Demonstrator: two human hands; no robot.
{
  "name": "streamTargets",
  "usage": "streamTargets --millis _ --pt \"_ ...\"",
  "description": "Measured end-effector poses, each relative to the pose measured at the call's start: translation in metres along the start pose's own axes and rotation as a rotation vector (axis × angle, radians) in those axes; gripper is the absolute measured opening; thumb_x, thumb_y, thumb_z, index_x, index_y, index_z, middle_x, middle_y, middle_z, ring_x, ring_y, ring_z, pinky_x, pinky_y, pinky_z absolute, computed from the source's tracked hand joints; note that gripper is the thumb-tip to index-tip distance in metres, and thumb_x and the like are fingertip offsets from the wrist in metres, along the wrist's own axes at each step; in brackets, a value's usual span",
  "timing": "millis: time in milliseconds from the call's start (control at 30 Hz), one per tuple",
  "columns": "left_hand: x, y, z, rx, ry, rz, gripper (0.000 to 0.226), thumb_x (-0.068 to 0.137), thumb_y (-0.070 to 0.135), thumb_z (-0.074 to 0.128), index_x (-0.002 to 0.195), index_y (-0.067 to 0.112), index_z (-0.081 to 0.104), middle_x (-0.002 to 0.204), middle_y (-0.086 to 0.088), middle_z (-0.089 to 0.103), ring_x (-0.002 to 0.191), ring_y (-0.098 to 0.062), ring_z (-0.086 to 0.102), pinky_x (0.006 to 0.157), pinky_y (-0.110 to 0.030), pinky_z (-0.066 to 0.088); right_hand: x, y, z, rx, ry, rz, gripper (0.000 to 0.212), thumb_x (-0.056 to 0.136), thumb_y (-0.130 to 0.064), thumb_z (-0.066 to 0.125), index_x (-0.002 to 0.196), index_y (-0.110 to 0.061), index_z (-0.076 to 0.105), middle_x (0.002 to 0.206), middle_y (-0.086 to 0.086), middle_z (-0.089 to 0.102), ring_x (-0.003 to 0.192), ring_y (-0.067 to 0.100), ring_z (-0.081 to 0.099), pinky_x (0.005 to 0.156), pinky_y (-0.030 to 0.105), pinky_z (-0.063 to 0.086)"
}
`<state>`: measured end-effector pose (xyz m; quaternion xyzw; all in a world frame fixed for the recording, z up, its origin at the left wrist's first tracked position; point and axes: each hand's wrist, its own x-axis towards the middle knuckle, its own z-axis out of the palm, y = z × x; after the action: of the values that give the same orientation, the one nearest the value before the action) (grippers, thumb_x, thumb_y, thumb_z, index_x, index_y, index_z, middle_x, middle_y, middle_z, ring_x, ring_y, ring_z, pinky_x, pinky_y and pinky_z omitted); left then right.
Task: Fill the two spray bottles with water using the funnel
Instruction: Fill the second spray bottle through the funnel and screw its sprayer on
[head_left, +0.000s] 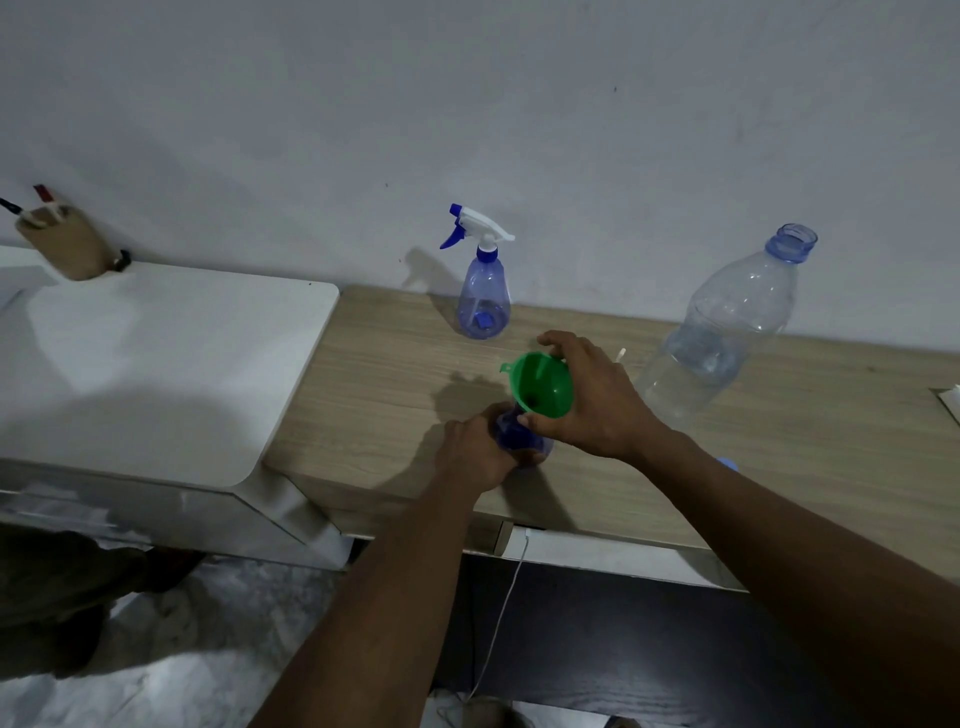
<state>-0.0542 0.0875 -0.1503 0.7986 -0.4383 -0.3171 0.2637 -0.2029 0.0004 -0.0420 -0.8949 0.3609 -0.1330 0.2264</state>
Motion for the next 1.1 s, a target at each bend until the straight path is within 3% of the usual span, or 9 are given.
streamTargets --millis 233,333,433,600,733,833,967,1100 --pt "0.001 -0.002 0.001 -0.044 0.023 0.022 0.084 0.061 0.058 0.088 0.136 0.039 0.056 0.122 0.003 0.071 0.115 -0.025 0.062 0.096 -0.037 0.051 0.010 0.006 -0.021 0.052 -0.095 0.082 0.095 0.067 -0.043 0.084 0.147 -0.032 0.035 0.134 0.004 0.042 0.113 0.022 0.051 0.093 0.037 0.051" --pt "0.000 -0.002 0.000 -0.042 0.028 0.052 0.085 0.061 0.060 0.088 0.136 0.038 0.056 0.123 0.004 0.070 0.114 -0.023 0.062 0.095 -0.034 0.050 0.010 0.015 -0.026 0.188 -0.148 0.173 0.081 0.069 -0.037 0.083 0.140 -0.036 0.044 0.124 0.004 0.049 0.105 0.020 0.056 0.088 0.033 0.053" --pt "-0.002 -0.003 -0.001 -0.064 0.040 0.079 0.083 0.061 0.057 0.089 0.135 0.036 0.058 0.122 0.004 0.071 0.113 -0.022 0.063 0.096 -0.033 0.048 0.002 0.025 -0.024 0.437 -0.194 0.315 0.059 0.075 -0.023 0.081 0.126 -0.026 0.052 0.113 0.005 0.061 0.095 0.017 0.064 0.075 0.028 0.055" --pt "-0.003 -0.004 0.000 -0.077 0.046 0.091 0.085 0.058 0.060 0.089 0.134 0.034 0.060 0.122 0.003 0.071 0.115 -0.022 0.063 0.099 -0.036 0.049 -0.015 0.046 -0.008 0.672 -0.183 0.483 0.042 0.077 -0.018 0.080 0.113 -0.017 0.058 0.111 0.012 0.068 0.101 0.027 0.066 0.079 0.039 0.052" --pt "-0.001 -0.004 0.001 -0.053 0.053 0.086 0.081 0.057 0.062 0.088 0.129 0.036 0.061 0.118 0.005 0.072 0.111 -0.021 0.064 0.098 -0.036 0.050 -0.033 0.062 0.012 0.664 -0.099 0.506 0.050 0.071 -0.013 0.086 0.111 -0.012 0.055 0.102 0.009 0.068 0.089 0.019 0.065 0.065 0.020 0.049" --pt "-0.001 -0.004 0.002 -0.053 0.049 0.080 0.079 0.058 0.059 0.089 0.128 0.036 0.060 0.116 0.005 0.072 0.108 -0.020 0.064 0.097 -0.036 0.050 -0.053 0.078 0.036 0.554 -0.060 0.501 0.058 0.065 -0.023 0.091 0.109 -0.018 0.052 0.108 0.005 0.065 0.097 0.021 0.064 0.072 0.025 0.050" --pt "0.002 -0.005 0.004 -0.045 0.035 0.086 0.079 0.057 0.061 0.087 0.127 0.037 0.060 0.114 0.008 0.072 0.107 -0.018 0.064 0.097 -0.038 0.050 -0.077 0.085 0.063 0.237 -0.057 0.490 0.069 0.062 -0.054 0.087 0.112 -0.029 0.046 0.110 -0.004 0.060 0.098 0.018 0.059 0.084 0.039 0.051" --pt "0.002 -0.007 0.004 -0.058 0.030 0.099 0.075 0.059 0.057 0.089 0.126 0.037 0.060 0.115 0.008 0.072 0.106 -0.017 0.064 0.097 -0.037 0.049 -0.083 0.090 0.080 -0.042 -0.006 0.458 0.076 0.057 -0.070 0.076 0.116 -0.030 0.049 0.109 -0.006 0.061 0.102 0.018 0.057 0.090 0.038 0.044"
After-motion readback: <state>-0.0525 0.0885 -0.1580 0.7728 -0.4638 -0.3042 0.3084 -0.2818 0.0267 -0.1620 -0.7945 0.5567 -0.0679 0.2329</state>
